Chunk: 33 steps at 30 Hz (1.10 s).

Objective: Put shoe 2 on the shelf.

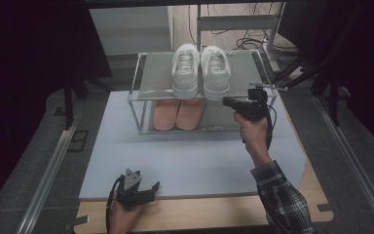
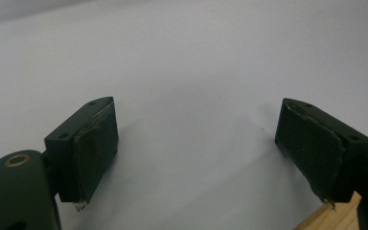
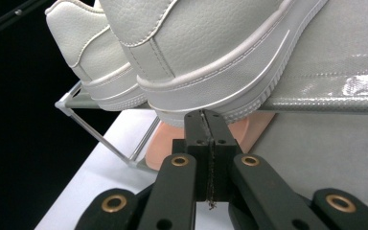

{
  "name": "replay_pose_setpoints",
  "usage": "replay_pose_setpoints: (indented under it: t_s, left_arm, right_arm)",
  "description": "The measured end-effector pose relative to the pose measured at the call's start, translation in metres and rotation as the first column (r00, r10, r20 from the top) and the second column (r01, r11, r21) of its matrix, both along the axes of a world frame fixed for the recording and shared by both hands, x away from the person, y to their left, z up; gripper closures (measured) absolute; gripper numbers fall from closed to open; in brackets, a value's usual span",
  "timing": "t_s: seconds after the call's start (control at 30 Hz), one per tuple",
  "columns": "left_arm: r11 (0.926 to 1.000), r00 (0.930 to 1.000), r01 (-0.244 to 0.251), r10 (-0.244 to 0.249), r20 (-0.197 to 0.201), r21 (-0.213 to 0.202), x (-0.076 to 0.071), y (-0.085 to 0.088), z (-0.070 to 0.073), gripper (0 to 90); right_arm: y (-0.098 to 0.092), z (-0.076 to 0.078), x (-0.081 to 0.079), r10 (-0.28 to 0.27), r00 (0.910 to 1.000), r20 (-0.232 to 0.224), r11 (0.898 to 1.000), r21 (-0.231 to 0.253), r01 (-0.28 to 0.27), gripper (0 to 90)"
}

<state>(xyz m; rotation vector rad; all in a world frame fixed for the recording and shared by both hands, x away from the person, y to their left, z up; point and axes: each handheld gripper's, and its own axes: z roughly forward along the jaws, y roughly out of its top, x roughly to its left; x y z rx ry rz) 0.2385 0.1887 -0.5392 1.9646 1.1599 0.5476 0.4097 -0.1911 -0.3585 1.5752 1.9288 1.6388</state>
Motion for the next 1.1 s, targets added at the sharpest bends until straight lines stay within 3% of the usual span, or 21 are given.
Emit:
replay_pose_setpoints:
  t_s: [0.3,0.67,1.1]
  left_arm:
    - [1.0,1.0,0.0,0.0,0.003,-0.002,0.0,0.0,0.0,14.8]
    - [1.0,1.0,-0.001,0.001,0.0,0.0,0.0,0.0,0.0,14.8]
    - [1.0,1.0,0.0,0.0,0.003,0.001,0.0,0.0,0.0,14.8]
  right_arm:
    - [0.021,-0.001,0.004,0.03,0.9995,0.006,1.0,-0.004,-0.03,90.0]
    - [0.017,-0.002,0.001,0.056,0.9984,0.003,0.998,0.009,-0.056,89.8]
    - [0.007,0.001,-0.013,0.085,0.996,0.029,0.996,-0.034,-0.084,74.1]
